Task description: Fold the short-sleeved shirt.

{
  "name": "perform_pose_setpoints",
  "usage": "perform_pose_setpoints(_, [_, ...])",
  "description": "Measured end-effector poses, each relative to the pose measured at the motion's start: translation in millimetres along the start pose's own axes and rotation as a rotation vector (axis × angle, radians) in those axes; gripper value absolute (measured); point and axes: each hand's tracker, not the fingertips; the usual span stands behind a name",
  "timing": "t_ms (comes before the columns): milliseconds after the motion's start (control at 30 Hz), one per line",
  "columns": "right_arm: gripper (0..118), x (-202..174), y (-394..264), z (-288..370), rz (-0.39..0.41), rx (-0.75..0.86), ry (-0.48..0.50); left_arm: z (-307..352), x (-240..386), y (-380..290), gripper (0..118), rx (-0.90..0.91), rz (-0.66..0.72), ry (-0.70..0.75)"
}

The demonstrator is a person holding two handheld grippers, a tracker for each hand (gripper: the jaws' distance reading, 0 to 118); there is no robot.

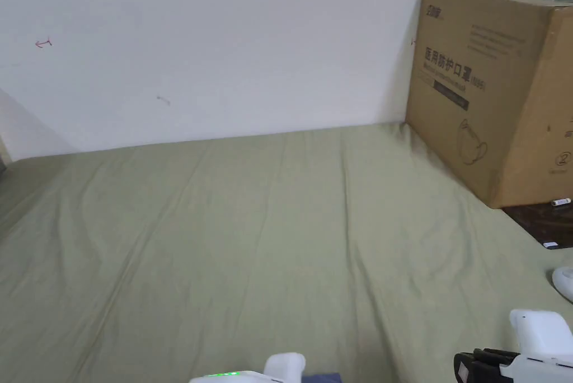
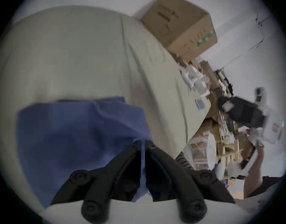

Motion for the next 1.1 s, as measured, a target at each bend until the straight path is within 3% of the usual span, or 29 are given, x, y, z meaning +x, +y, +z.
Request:
perform_pose_setpoints(133, [0, 3, 0, 11, 0.010, 0.011, -0.024, -58, 4, -6, 3, -0.097, -0.078, 0.112])
perform_pose_setpoints(300, [0, 8, -2, 18, 0.012, 0.020, -0.044, -45, -7, -2, 2, -0.052, 0.060, 0.015])
perform_pose_setpoints(500, [0, 6, 5, 23, 0.003, 0.033, -0.058, 70, -4, -11, 2, 0.244, -0.064, 0.051])
perform_pose_setpoints(567, [0, -2, 9, 25, 0.010, 0.062, -0.046, 126, -13, -14, 2, 0.380, -0.109, 0.148])
perform_pose_setpoints(633, [0, -14, 14, 24, 0.018, 0.089, -0.008, 172, -26, -19, 2, 0.491, -0.094, 0.243])
perform_pose_setpoints(733, [0, -32, 17, 8, 0.032, 0.083, 0.061, 224, -54, -32, 2, 0.600, 0.020, 0.269])
perform_pose_setpoints(933, [0, -68, 2, -60, 0.026, -0.159, 0.280, 255, -89, -69, 2, 0.644, 0.153, 0.348])
perform_pose_setpoints(1033, [0, -78, -17, -102, -0.032, -0.316, 0.388, 254, -103, -84, 2, 0.628, 0.219, 0.297])
perform_pose_setpoints(1100, [0, -80, -29, -122, -0.052, -0.368, 0.412, 247, -112, -89, 2, 0.582, 0.264, 0.209])
